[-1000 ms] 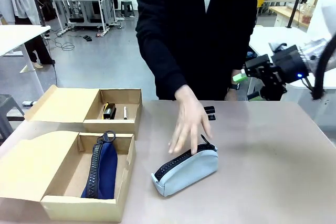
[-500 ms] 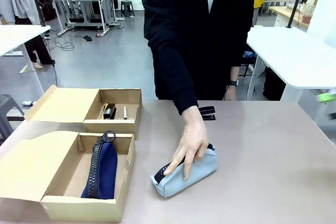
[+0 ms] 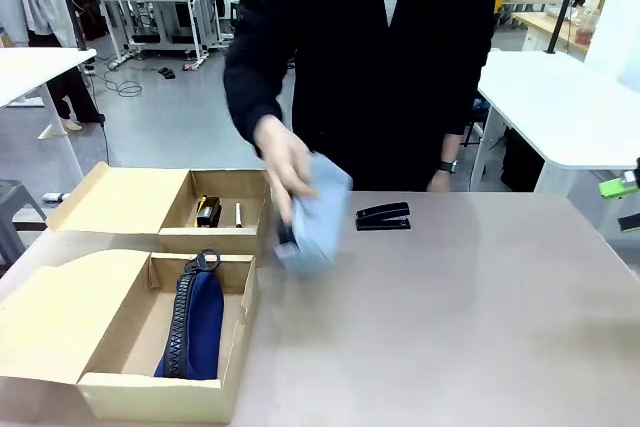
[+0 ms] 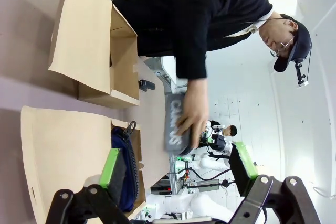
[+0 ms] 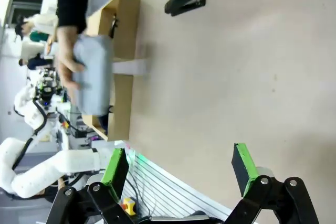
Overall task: Place items inside the box.
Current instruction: Pick up a Pencil pouch or Stapler and place it inside the Mailer Box closest to the robot.
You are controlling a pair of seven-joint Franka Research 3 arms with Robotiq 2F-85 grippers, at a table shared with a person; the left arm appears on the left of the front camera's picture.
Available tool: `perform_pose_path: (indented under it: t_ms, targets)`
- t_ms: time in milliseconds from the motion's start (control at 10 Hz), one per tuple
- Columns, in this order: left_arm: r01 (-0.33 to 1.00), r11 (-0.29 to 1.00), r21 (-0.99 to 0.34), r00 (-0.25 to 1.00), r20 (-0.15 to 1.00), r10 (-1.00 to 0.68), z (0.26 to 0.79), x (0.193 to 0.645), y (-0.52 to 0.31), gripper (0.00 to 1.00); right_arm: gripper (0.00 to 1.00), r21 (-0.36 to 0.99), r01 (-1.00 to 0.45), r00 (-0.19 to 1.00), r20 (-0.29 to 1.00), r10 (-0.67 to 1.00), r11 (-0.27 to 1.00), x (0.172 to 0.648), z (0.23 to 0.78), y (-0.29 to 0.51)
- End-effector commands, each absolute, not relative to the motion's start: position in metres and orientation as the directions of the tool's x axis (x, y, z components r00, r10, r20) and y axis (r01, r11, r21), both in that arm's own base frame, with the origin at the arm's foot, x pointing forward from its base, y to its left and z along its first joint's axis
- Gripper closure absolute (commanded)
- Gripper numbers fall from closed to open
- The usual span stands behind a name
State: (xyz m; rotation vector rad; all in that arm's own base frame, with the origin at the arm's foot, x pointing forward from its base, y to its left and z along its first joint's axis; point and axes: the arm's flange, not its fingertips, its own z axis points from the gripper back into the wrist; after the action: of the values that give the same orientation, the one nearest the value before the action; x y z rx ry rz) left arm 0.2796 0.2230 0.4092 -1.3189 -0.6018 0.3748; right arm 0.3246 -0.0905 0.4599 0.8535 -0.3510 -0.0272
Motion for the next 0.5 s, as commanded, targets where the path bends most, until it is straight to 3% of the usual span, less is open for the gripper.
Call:
perform_pose_path:
  t_ms: [0,200,400]
  targets:
    - [0.102,0.221,-0.97,0.791,0.213,0.574,0.409,0.278,0.22,0.0,0.0,0.742,-0.116,0.94,0.297,-0.169,0.66,0.32,0.463,-0.096]
    - [0.102,0.221,-0.97,0.791,0.213,0.574,0.409,0.278,0.22,0.0,0.0,0.583,-0.35,0.911,0.393,0.124,0.733,0.376,0.472,-0.046]
    - [0.102,0.221,-0.97,0.791,0.213,0.574,0.409,0.278,0.22,0.0,0.0,0.409,-0.609,0.767,0.519,0.376,0.679,0.452,0.47,0.034]
